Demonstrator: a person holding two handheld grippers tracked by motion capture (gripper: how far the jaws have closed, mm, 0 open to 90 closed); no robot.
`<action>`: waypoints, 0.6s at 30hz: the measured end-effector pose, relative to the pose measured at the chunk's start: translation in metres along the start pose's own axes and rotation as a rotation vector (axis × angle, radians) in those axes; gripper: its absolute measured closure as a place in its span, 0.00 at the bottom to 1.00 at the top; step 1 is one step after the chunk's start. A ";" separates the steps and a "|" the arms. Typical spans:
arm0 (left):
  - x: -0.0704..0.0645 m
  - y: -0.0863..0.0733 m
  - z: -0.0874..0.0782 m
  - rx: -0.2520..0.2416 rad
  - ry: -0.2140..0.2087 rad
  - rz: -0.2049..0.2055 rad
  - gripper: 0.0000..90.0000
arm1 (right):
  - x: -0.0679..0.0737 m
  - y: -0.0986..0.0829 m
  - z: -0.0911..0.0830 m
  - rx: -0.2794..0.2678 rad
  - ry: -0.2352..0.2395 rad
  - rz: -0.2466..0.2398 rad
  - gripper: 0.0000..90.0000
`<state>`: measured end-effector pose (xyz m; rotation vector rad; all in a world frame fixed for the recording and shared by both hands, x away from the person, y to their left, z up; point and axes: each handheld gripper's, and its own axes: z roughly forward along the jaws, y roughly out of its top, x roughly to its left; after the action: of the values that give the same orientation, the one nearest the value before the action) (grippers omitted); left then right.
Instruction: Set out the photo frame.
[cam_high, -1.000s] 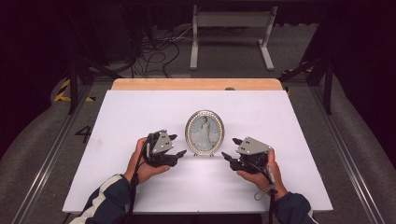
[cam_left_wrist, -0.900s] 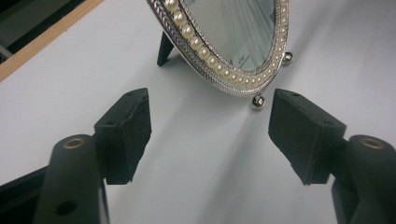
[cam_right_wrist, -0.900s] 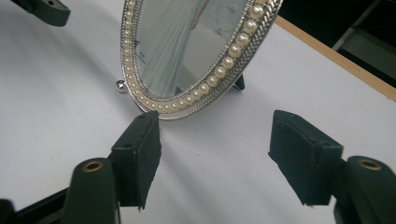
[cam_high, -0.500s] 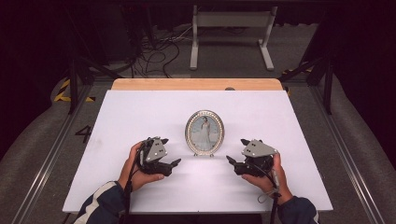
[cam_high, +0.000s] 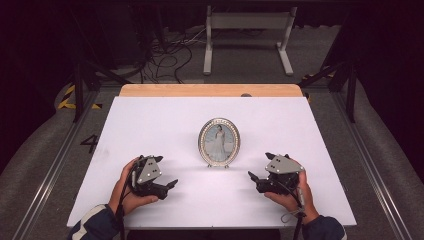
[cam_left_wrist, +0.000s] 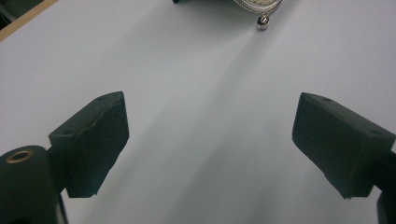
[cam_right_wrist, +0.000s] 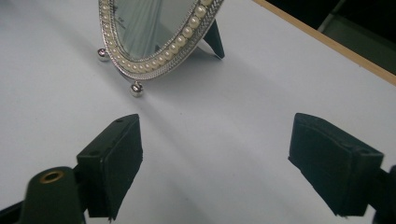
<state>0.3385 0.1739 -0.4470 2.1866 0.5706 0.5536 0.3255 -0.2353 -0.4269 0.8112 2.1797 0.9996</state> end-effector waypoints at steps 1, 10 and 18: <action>0.000 -0.002 -0.002 0.000 -0.002 -0.001 0.11 | -0.001 -0.001 -0.001 0.001 -0.004 -0.001 0.18; 0.007 -0.015 -0.024 -0.026 0.053 -0.013 0.09 | -0.009 -0.015 -0.014 -0.006 -0.042 0.015 0.18; 0.018 -0.039 -0.043 -0.015 0.088 -0.071 0.10 | -0.015 -0.025 -0.021 -0.001 -0.067 0.036 0.18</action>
<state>0.3203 0.2320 -0.4487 2.1277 0.6864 0.6163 0.3128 -0.2684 -0.4317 0.8736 2.1148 0.9772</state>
